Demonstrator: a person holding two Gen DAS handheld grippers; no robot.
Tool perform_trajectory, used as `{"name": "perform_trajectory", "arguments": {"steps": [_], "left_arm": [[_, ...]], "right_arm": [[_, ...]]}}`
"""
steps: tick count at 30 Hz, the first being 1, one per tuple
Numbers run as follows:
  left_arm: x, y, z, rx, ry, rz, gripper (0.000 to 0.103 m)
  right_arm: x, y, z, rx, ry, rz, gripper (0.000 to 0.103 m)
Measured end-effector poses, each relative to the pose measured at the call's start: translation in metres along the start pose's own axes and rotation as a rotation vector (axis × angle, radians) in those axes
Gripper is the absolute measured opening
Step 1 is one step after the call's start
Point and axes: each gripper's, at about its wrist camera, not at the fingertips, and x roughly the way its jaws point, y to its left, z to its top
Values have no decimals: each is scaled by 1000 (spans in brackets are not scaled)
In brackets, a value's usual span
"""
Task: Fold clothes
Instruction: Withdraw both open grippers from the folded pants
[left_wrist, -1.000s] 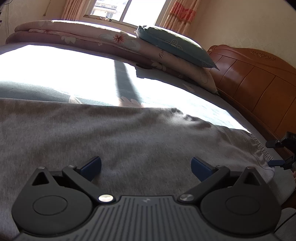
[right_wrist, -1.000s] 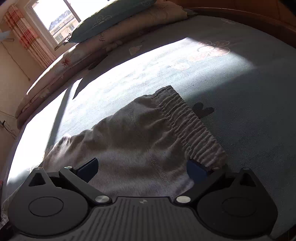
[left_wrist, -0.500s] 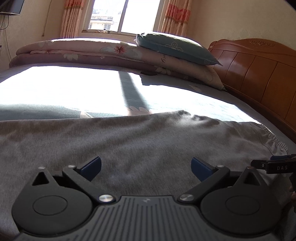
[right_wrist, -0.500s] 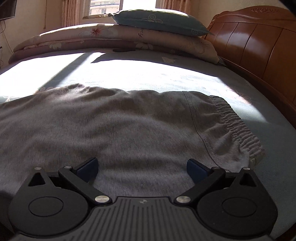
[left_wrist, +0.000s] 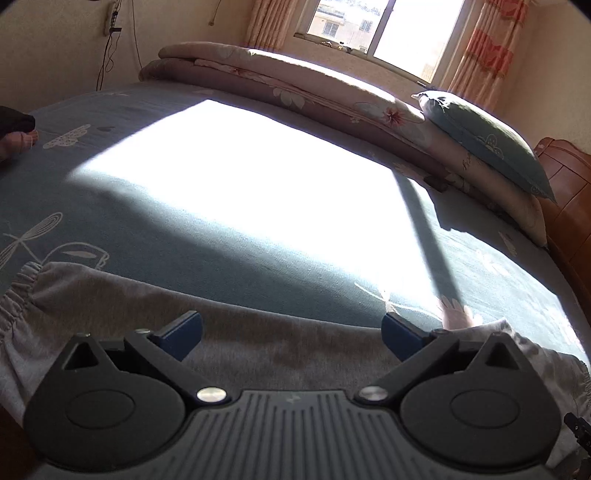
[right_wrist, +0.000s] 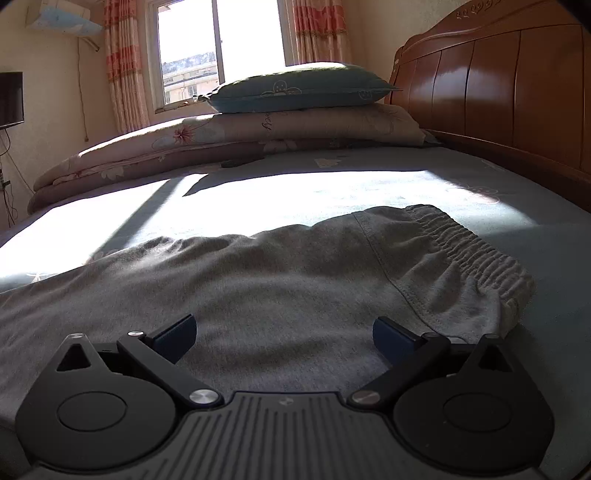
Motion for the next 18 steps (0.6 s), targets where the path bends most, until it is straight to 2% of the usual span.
{"name": "perform_trajectory", "arguments": {"steps": [2,4,6,8,12,14,18], "left_arm": [[11,33,16,-60,26,72,102],[30,58,23,-118,71,71,102],[49,75,23,-181,120,38,102],[64,85,21,-221,132,41,102],[75,92,25,-219,71,65,102],[73,92,27,-235,77,75,102],[44,82,24,-191,83,41,102]], "right_arm": [[0,-4,0,26,2,9,103],[0,-6,0,36,7,11,103],[1,-6,0,35,14,3,103],[3,-5,0,30,20,0,103],[8,1,0,13,26,-2,103],[9,3,0,6,27,1,103],[8,4,1,10,26,20,103]]}}
